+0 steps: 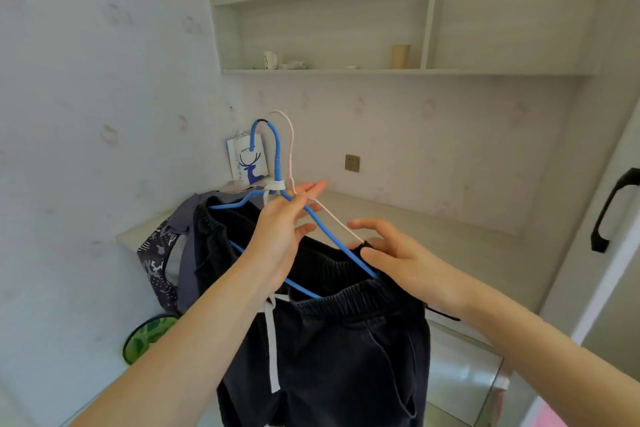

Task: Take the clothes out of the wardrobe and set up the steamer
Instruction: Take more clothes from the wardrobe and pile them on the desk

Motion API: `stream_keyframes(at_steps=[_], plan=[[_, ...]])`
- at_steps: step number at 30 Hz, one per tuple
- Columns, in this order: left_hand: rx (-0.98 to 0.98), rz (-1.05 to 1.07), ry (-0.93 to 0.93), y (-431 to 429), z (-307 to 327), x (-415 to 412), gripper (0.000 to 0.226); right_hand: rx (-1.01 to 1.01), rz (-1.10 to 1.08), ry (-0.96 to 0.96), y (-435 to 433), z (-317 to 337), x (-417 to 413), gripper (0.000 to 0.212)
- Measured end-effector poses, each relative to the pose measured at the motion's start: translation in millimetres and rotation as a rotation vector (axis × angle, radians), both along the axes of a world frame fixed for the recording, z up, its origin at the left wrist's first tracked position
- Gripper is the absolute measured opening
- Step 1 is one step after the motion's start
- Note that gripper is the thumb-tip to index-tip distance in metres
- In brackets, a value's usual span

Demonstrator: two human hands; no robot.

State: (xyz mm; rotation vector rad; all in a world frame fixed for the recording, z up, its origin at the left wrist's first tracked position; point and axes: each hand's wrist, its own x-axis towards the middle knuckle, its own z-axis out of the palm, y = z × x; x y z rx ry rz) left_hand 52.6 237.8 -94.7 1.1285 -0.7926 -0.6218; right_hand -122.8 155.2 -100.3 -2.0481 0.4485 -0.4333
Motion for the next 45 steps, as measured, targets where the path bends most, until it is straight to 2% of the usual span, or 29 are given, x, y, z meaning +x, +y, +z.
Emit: stream_keyframes(at_steps=[2, 4, 6, 9, 12, 17, 20, 25, 29, 31, 34, 36, 39, 43, 45], plan=[[0.064, 0.040, -0.098, -2.6, -3.4, 5.7, 0.031, -0.193, -0.048, 0.058, -2.4, 9.8, 16.5, 0.021], [0.108, 0.071, -0.171, -5.2, -7.5, 11.3, 0.032, -0.344, -0.088, 0.122, 2.0, 14.3, 37.2, 0.022], [0.134, 0.099, -0.195, -7.1, -12.7, 18.1, 0.030, -0.409, -0.105, 0.138, 9.3, 10.0, 58.9, 0.027], [0.148, 0.140, -0.158, -9.8, -20.1, 33.4, 0.028, -0.472, -0.166, 0.092, 9.5, -6.4, 88.4, 0.020], [0.177, 0.154, -0.146, -13.0, -27.9, 54.0, 0.033, -0.439, -0.182, 0.082, -1.1, -19.6, 113.4, 0.012], [0.226, 0.140, -0.166, -21.4, -32.4, 93.1, 0.032, -0.408, -0.207, 0.096, -17.7, -33.4, 158.2, 0.012], [0.261, 0.094, -0.201, -22.7, -29.7, 119.9, 0.035, -0.292, -0.250, 0.033, -28.4, -38.1, 184.4, 0.012], [0.317, -0.008, -0.305, -6.1, -30.5, 180.2, 0.028, -0.118, -0.249, -0.014, -48.4, -41.8, 227.5, 0.015], [0.291, 0.159, -0.375, 9.6, -27.1, 245.3, 0.018, -0.072, -0.234, -0.066, -64.5, -38.2, 265.2, 0.019], [0.291, 0.313, -0.481, 13.4, -29.9, 277.7, 0.016, -0.056, -0.219, -0.083, -70.4, -37.2, 282.9, 0.020], [0.327, 0.479, -0.738, 13.4, -36.2, 320.6, 0.022, -0.038, -0.197, -0.096, -77.4, -38.8, 305.5, 0.019], [0.417, 0.447, -0.894, 11.1, -41.6, 345.1, 0.036, -0.034, -0.187, -0.094, -81.8, -39.9, 318.3, 0.017], [0.564, 0.280, -0.977, 4.3, -53.7, 378.5, 0.053, -0.034, -0.164, -0.097, -89.4, -38.2, 333.4, 0.014], [0.628, 0.361, -1.181, -9.7, -59.3, 413.9, 0.041, -0.019, -0.155, -0.106, -106.9, -33.1, 351.4, 0.020], [0.641, 0.378, -1.188, -16.9, -59.8, 424.4, 0.034, 0.005, -0.141, -0.113, -118.0, -31.0, 360.3, 0.022]])
